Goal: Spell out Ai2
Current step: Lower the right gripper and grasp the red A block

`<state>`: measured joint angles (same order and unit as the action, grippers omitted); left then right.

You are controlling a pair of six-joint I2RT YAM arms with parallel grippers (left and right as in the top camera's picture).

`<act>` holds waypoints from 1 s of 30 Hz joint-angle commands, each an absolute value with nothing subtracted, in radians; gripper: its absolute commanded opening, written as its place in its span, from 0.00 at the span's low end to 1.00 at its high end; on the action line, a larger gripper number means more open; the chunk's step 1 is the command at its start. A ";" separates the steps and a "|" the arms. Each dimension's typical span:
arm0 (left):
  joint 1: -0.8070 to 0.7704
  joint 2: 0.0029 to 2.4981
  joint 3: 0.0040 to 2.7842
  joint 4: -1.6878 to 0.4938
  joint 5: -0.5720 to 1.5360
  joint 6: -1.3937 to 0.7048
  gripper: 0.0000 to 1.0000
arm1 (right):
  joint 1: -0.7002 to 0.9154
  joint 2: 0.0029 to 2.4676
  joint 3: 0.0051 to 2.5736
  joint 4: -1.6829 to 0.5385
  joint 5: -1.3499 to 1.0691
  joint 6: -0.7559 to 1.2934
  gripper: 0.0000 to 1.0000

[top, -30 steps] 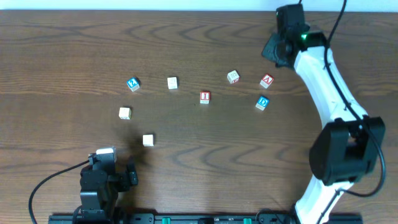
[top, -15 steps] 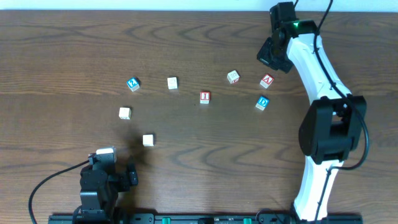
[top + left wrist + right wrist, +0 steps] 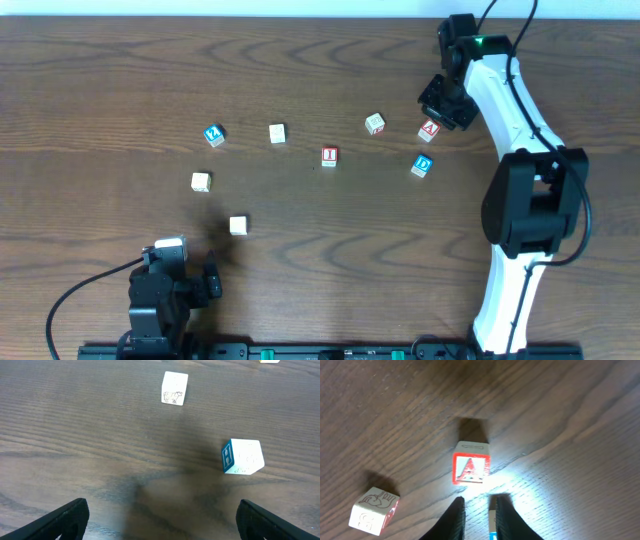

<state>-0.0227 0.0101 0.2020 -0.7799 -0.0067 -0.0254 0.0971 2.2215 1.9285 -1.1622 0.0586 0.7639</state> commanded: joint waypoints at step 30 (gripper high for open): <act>-0.026 0.004 0.179 -0.813 -0.014 -0.022 0.95 | 0.092 2.286 1.941 -1.118 0.006 0.773 0.40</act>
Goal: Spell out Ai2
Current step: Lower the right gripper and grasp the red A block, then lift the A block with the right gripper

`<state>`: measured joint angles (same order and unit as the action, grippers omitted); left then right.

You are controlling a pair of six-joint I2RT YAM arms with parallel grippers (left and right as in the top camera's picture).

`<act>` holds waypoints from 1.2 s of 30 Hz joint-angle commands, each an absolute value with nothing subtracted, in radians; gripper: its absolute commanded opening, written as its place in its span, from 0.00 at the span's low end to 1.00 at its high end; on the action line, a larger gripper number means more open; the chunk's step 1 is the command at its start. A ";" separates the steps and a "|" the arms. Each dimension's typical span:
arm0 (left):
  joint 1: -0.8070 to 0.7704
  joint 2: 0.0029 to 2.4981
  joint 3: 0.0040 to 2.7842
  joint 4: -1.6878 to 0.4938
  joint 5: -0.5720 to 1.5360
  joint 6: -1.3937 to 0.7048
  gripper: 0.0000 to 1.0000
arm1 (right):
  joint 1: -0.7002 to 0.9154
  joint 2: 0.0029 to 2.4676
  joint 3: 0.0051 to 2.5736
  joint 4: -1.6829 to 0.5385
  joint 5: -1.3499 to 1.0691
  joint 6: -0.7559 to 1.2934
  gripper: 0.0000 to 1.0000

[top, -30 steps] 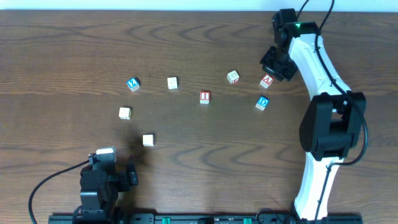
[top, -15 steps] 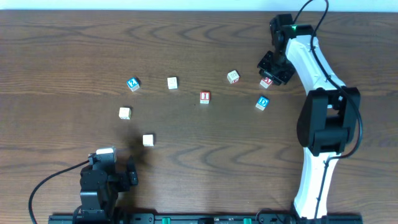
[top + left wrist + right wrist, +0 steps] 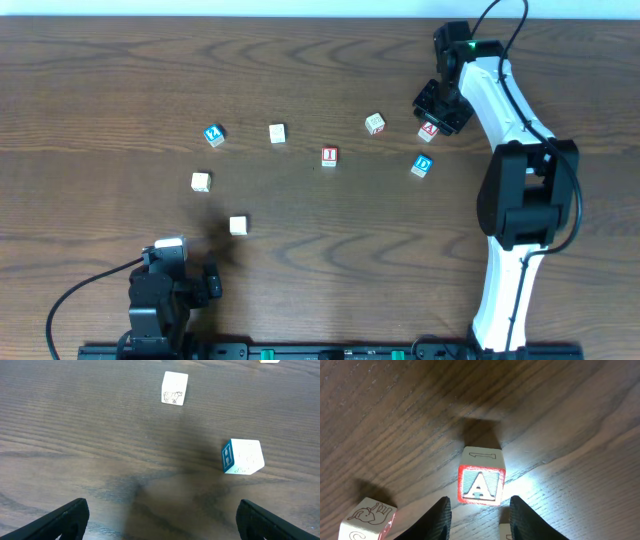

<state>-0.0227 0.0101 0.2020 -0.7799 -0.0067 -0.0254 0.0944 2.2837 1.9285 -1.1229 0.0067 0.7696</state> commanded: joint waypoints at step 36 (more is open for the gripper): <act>-0.026 0.004 0.179 -0.813 -0.014 -0.022 0.95 | 0.097 2.337 1.920 -1.115 0.010 0.770 0.42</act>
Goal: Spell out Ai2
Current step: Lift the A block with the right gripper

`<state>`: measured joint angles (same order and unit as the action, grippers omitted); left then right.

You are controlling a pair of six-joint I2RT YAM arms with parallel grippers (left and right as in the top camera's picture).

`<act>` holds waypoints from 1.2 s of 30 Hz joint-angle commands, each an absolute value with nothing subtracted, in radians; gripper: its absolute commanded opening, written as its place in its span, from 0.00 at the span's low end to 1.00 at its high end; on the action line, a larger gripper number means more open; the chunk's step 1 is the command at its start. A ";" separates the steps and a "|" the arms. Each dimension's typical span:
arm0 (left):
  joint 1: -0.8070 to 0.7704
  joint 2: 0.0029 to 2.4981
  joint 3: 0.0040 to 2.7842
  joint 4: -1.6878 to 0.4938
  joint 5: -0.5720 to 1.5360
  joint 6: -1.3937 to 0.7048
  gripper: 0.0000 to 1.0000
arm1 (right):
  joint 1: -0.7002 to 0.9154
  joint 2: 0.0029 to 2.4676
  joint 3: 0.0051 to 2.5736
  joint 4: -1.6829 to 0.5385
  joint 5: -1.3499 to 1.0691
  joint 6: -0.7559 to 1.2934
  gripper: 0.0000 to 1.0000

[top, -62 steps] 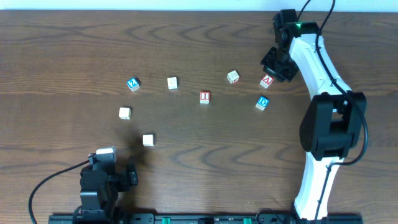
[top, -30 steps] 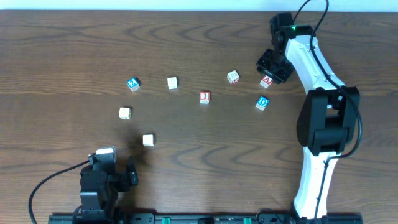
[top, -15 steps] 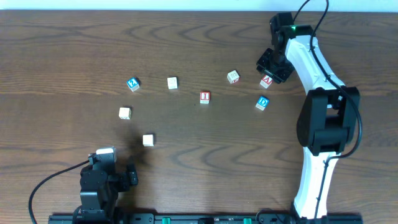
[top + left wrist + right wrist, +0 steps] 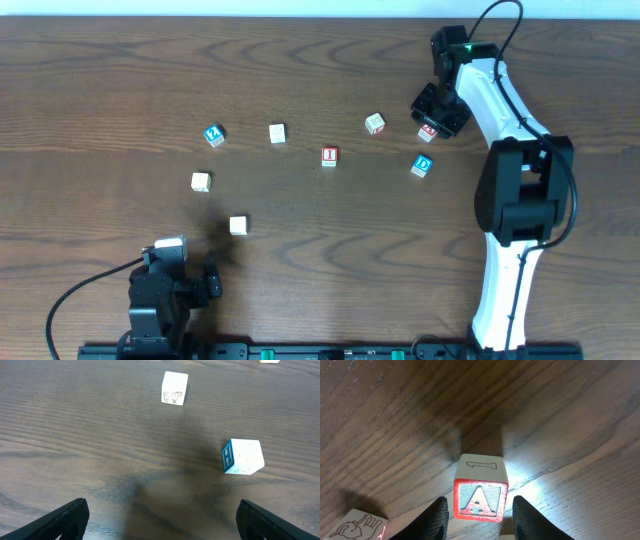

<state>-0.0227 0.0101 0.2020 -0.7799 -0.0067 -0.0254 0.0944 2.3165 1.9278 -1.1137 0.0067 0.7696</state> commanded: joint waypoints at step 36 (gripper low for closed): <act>-0.026 0.004 0.179 -0.813 -0.014 -0.022 0.95 | 0.092 2.342 1.836 -1.033 -0.005 0.770 0.43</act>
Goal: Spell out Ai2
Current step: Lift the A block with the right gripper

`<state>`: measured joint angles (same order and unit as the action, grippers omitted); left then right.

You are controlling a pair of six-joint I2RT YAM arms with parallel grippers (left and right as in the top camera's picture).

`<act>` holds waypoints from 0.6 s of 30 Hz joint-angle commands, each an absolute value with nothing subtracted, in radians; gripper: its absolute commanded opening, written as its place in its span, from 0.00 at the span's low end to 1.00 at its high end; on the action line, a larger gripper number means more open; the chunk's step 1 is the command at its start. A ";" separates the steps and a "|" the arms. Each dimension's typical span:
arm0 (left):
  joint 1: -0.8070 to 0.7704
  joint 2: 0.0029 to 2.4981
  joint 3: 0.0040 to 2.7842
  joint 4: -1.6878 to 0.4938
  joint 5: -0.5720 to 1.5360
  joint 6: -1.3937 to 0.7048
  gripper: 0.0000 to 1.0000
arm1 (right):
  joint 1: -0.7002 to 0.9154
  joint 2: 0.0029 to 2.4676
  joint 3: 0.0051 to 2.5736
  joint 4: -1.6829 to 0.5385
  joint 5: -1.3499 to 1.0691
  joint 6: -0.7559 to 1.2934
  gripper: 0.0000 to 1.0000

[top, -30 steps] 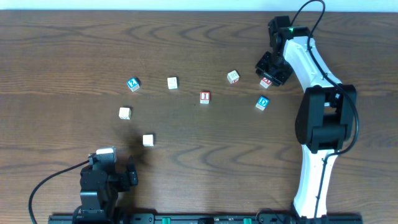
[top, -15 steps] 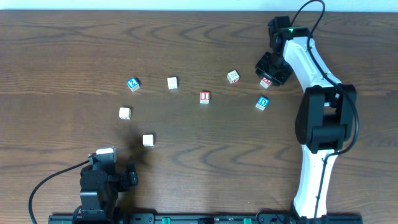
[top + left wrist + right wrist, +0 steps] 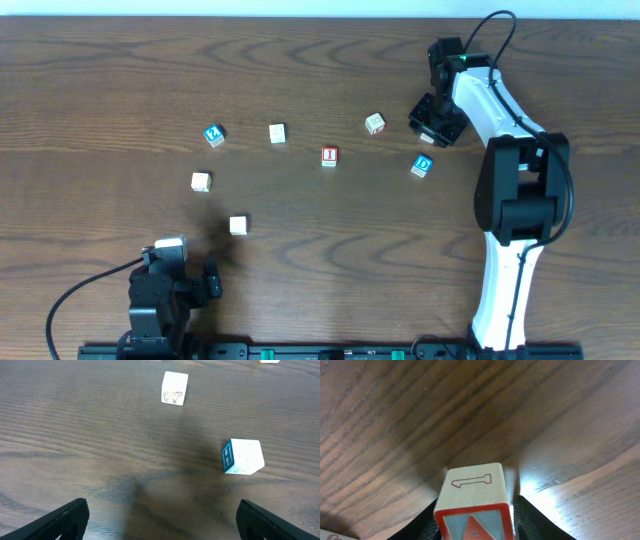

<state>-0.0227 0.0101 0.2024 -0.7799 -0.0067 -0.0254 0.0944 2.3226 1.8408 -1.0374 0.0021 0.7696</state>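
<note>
The red-framed A block stands on the table with a "1" on its top face. My right gripper is open and low around it, one finger on each side, close to the block's sides. From overhead the right gripper covers the A block. The red I block lies mid-table. A blue block with a mark like a 2 lies at the left. My left gripper is open near the front edge and holds nothing.
An elephant block sits just left of the right gripper, and a blue D block just in front of it. Pale blocks lie at the left. A cow block and a blue-sided block lie ahead of the left gripper.
My right gripper is lower and further over the A block, which now fills the space between its fingers. From overhead the block is now covered. The left arm has not moved.
My right gripper was shut just short of the A block. Then it stood open with the block ahead of its fingers. Then it was closer, with the block at the fingertips, and now the fingers flank the block. No block has shifted, and the left arm stayed still.
</note>
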 commanded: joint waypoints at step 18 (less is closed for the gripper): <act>-0.026 0.004 0.179 -0.813 -0.014 -0.022 0.95 | 0.084 2.342 1.836 -1.032 -0.008 0.656 0.42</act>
<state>-0.0227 0.0101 0.2024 -0.7799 -0.0067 -0.0254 0.0944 2.3234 1.8408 -1.0294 -0.0082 0.6899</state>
